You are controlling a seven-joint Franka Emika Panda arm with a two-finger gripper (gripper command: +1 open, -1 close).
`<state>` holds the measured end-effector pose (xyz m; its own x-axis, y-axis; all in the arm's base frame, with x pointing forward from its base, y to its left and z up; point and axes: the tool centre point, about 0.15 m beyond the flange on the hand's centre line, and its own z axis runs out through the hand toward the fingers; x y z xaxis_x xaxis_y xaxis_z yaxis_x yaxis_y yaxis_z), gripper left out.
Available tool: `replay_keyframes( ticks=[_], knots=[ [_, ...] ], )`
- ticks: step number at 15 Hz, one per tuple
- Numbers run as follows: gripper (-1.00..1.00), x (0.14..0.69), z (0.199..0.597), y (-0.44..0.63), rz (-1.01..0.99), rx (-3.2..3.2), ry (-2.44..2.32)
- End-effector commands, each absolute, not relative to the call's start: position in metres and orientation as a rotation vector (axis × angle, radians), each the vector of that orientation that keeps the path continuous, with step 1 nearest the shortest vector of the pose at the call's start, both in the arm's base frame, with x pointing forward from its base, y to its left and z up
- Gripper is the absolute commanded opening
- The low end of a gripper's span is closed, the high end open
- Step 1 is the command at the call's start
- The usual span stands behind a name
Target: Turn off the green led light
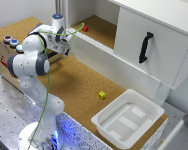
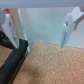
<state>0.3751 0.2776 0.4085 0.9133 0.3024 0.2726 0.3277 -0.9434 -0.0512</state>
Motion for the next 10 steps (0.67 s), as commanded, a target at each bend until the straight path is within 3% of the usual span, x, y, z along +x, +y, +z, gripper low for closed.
replay_keyframes(
  ticks=[1,7,10],
  knots=[
    [1.00,0.367,0.408,0.276,-0.437,-2.958,-0.510],
    [1.00,0.367,0.408,0.276,-0.437,-2.958,-0.510],
    [1.00,0.371,0.443,0.299,-0.462,-2.917,-0.671]
  ],
)
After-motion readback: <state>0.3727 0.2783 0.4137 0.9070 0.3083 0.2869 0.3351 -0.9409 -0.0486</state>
